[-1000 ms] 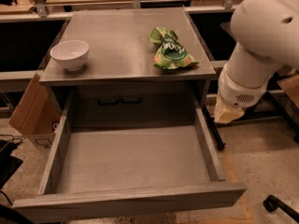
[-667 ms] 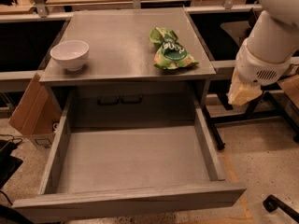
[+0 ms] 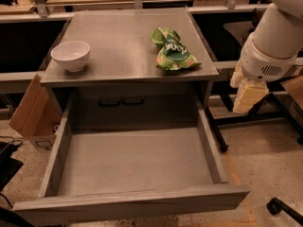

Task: Open top drawer

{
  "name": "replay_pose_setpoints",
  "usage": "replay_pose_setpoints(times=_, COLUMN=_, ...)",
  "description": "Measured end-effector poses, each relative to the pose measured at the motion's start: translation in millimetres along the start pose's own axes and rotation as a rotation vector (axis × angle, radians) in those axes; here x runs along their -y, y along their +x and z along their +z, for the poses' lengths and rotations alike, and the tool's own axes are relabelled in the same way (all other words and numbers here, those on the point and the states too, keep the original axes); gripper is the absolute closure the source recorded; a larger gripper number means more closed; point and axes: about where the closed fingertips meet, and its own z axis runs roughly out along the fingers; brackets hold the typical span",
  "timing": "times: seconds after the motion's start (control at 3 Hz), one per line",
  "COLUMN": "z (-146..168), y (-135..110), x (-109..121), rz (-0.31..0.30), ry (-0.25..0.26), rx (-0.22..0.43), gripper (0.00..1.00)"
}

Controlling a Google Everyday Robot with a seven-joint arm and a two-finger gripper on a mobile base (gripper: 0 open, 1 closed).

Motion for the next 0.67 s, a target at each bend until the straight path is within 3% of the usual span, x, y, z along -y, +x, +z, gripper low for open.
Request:
replay_pose_setpoints(times=0.33, z=0.2, y=-0.4, x=0.1, rz=-0.001, ry=0.002, rx=0.0, gripper=0.04)
replay_pose_setpoints(times=0.67, z=0.2, y=-0.5, x=0.2, rz=-0.001, ry=0.003, rx=0.001, gripper=0.0)
